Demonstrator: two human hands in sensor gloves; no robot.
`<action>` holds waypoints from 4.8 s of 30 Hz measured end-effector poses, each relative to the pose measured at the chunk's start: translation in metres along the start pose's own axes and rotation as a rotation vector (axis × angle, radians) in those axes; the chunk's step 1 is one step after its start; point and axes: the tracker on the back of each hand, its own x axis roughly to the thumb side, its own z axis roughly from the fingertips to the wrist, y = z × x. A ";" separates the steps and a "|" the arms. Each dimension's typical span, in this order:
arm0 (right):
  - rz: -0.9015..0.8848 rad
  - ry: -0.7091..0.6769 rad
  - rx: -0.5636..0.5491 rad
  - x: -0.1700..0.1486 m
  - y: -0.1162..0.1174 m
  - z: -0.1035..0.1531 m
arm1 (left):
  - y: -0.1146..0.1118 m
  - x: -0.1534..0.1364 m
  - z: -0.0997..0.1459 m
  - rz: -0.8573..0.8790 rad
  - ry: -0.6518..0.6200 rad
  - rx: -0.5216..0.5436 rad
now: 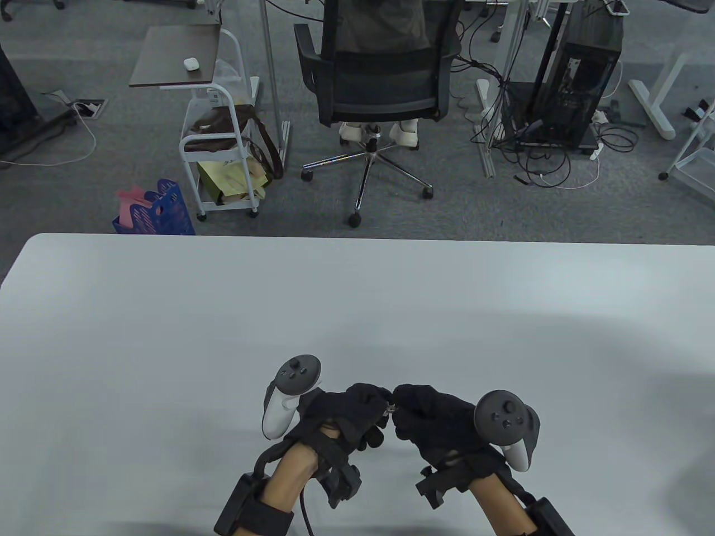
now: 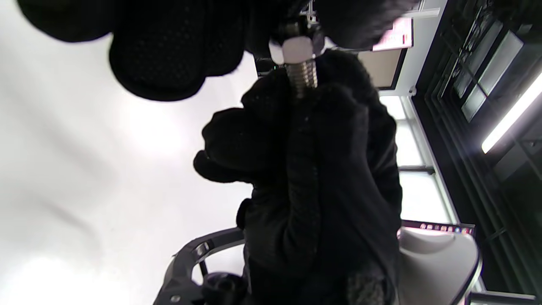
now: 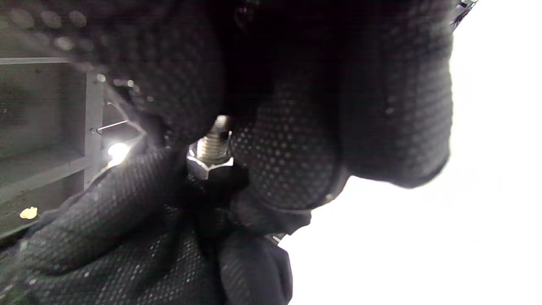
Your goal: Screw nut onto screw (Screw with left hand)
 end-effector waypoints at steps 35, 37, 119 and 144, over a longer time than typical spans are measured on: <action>0.009 0.014 0.001 -0.004 0.002 0.000 | -0.002 -0.006 -0.002 0.015 0.045 -0.011; 0.007 0.013 -0.001 -0.004 0.002 0.000 | -0.003 -0.006 -0.003 -0.010 0.046 0.006; -0.019 0.036 0.014 -0.007 0.001 -0.001 | -0.002 0.002 0.000 -0.014 0.029 -0.041; 0.037 0.009 0.022 -0.006 0.002 0.000 | -0.004 -0.002 -0.001 -0.028 0.061 -0.018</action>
